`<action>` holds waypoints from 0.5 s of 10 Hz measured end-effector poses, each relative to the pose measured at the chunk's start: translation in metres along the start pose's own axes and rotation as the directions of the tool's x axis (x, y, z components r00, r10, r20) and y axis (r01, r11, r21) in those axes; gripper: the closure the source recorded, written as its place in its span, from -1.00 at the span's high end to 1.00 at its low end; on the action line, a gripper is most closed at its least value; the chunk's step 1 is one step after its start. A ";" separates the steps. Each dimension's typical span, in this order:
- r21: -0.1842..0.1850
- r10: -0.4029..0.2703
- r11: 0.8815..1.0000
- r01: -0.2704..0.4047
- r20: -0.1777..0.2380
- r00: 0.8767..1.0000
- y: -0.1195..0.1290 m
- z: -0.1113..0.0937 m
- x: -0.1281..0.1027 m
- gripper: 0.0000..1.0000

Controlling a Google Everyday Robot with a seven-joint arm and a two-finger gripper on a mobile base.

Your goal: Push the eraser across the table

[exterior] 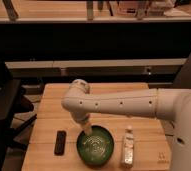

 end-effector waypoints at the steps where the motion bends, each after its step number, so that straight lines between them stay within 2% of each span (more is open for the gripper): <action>1: -0.001 -0.003 1.000 0.003 0.004 1.000 0.000 0.004 -0.001 0.60; 5: 0.002 -0.020 1.000 0.020 0.029 0.999 -0.003 0.011 -0.008 0.60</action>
